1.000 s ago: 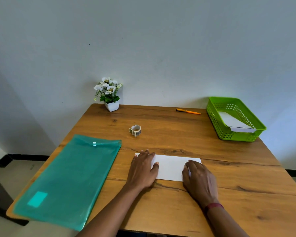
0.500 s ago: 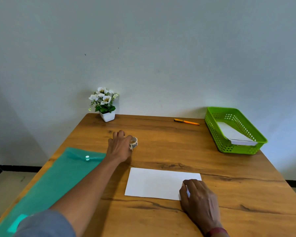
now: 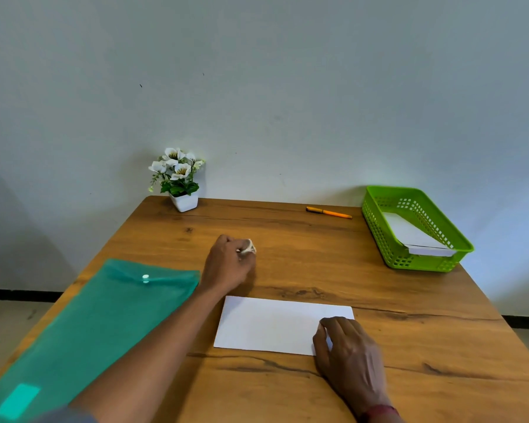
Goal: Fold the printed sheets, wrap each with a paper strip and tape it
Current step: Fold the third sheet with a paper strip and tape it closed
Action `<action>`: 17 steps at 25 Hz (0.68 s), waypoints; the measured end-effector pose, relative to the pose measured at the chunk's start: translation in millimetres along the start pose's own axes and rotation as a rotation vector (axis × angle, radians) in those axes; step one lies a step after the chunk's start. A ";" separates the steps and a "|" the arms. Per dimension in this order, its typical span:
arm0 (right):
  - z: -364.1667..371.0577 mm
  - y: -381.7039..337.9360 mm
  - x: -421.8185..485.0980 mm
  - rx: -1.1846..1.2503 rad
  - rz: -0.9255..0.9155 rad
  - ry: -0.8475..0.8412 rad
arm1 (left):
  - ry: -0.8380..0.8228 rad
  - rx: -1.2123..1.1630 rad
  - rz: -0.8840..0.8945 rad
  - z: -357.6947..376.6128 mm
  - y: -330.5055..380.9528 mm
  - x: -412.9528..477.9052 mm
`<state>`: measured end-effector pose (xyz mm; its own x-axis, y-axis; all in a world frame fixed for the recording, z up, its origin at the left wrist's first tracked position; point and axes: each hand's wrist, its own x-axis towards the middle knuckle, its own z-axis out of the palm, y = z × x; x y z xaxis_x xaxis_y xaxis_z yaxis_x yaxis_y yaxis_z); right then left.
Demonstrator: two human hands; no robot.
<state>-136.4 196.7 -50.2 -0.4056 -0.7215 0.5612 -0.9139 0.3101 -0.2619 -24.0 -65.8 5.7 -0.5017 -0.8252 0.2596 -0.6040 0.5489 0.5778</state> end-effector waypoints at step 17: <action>0.9 -34.5 -0.5 0.486 0.096 -0.019 | -0.182 -1.018 -0.167 38.3 36.7 -145.4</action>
<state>-104.7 185.9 -42.2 -0.4834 -0.7161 0.5036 -0.7577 0.0541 -0.6504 3.1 79.4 -40.5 -0.5965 -0.8014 0.0451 0.0900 -0.0109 0.9959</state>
